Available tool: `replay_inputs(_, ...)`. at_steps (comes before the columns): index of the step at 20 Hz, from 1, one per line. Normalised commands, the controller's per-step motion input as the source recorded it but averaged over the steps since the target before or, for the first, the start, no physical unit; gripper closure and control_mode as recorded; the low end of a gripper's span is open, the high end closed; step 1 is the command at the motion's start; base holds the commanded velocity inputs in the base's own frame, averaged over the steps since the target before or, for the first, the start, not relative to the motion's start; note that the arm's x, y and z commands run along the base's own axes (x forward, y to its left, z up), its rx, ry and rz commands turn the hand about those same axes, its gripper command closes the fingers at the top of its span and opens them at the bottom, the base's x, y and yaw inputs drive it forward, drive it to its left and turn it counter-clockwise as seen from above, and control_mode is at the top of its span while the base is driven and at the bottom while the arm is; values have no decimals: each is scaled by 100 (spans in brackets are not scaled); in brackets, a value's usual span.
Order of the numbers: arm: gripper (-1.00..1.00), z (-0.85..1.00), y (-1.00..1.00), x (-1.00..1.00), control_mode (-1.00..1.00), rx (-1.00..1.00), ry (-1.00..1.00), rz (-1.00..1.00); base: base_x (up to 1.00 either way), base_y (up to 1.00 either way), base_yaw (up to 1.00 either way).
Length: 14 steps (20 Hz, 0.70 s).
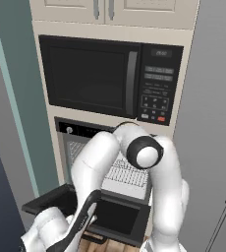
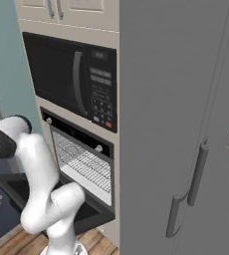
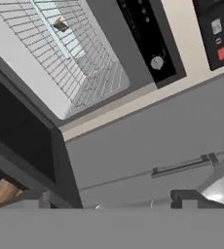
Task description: Take the baked cake out of the oven and place it on the plate for cooling. Then close the oven door.
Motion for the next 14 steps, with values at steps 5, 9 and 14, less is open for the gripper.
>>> replay_inputs(5,-100,100,-98,28,-100,26,39,-9,0,0,0)
replay_inputs(9,-100,73,-83,77,-100,18,47,-13,0,0,0)
replay_inputs(14,-100,-24,-54,100,-100,0,38,-9,0,0,0)
